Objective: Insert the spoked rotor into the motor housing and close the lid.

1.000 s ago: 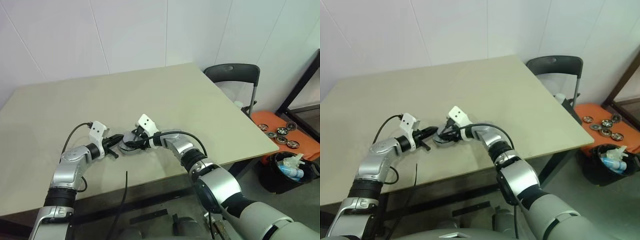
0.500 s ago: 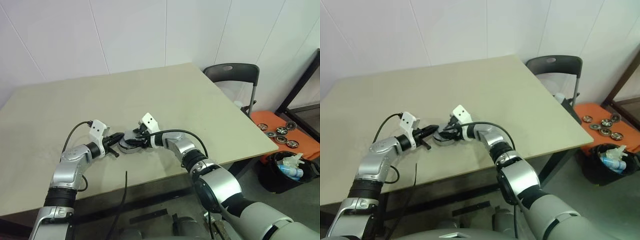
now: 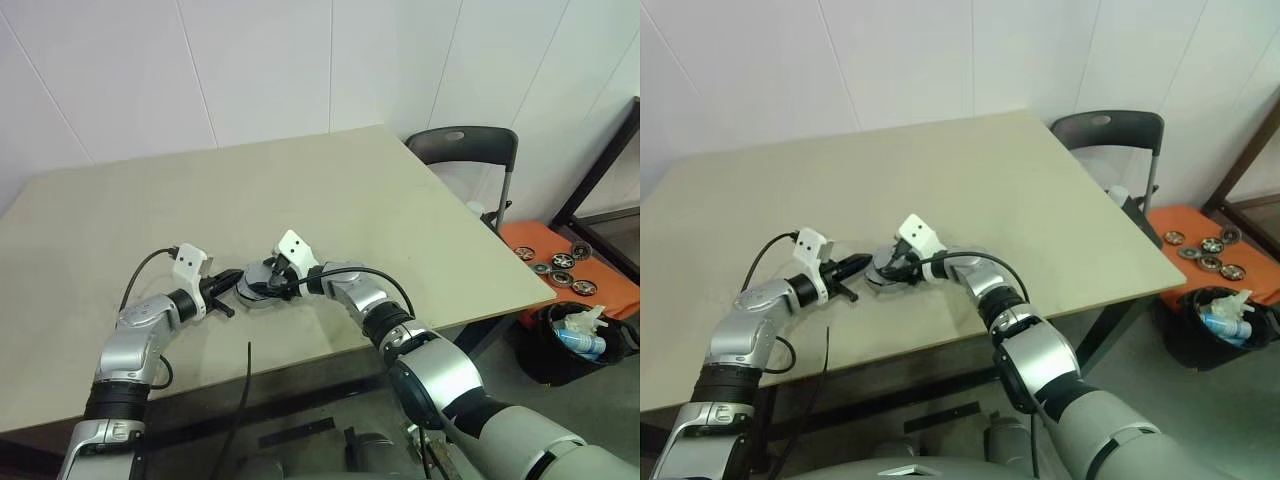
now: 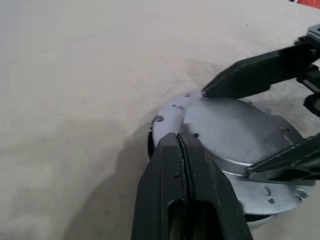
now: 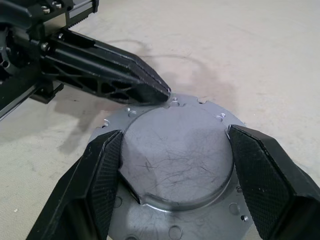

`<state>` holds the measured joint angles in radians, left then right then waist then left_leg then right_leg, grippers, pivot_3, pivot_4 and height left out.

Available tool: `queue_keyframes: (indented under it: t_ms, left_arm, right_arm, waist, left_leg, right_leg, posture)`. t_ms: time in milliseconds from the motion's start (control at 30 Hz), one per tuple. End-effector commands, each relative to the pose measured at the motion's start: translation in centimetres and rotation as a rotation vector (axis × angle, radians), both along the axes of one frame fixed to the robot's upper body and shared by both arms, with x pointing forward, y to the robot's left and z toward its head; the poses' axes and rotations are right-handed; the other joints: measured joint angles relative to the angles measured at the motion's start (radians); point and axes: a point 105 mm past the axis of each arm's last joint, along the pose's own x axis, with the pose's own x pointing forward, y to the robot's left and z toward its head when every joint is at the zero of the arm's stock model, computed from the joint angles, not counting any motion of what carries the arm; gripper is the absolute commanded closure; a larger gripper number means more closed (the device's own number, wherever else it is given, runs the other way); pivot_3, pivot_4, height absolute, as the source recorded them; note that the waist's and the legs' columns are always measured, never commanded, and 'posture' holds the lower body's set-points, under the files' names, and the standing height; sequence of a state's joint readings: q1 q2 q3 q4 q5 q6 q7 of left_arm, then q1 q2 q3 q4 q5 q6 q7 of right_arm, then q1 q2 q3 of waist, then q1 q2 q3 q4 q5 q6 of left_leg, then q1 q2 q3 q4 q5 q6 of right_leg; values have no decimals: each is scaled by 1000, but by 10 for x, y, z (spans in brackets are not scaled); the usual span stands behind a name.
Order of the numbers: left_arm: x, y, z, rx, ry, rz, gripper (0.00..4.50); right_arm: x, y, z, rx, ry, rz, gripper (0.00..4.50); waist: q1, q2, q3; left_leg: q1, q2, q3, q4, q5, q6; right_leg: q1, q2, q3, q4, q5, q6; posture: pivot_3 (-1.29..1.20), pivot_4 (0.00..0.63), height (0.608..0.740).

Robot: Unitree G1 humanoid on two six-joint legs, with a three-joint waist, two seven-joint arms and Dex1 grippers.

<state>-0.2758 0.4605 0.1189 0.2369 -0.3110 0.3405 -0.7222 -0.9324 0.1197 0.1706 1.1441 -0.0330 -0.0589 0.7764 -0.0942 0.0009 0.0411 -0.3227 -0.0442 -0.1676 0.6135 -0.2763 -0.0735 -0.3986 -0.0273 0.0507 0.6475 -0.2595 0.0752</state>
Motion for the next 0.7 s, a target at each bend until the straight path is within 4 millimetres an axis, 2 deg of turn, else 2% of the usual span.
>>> queue_keyframes:
  t_ms: [33,100,167,433,567,700]
  left_arm:
    - [4,11,23,-8,-77,30,4464]
    - [3,14,29,-1,-99,36,4464]
    - [2,14,46,-30,-147,36,4464]
    - [-14,18,126,-89,-362,30,4464]
    - [-19,28,134,-46,-380,53,4464]
    - [-24,37,126,-19,-350,76,4464]
  right_arm:
    - [-9,29,18,69,-46,41,1490]
    - [-8,29,16,59,-49,30,1490]
    - [-9,29,12,32,-54,25,1490]
    - [-14,32,1,4,-39,24,1490]
    - [-15,31,-1,-8,-37,37,1490]
    - [-14,28,-3,-21,-40,40,1490]
  waist:
    - [0,0,0]
    - [0,0,0]
    - [1,0,0]
    - [1,0,1]
    - [0,0,1]
    - [0,0,1]
  left_leg:
    - [0,0,0,0,0,0]
    - [0,0,0,0,0,0]
    - [0,0,0,0,0,0]
    - [0,0,0,0,0,0]
    - [0,0,0,0,0,0]
    - [0,0,1,0,0,0]
  right_leg:
    - [0,0,0,0,0,0]
    - [0,0,0,0,0,0]
    - [0,0,0,0,0,0]
    - [0,0,0,0,0,0]
    - [1,0,0,0,-2,3]
    - [1,0,0,0,-2,3]
  posture:
    - [0,0,740]
    - [0,0,740]
    - [0,0,740]
    - [0,0,740]
    - [0,0,740]
    - [0,0,740]
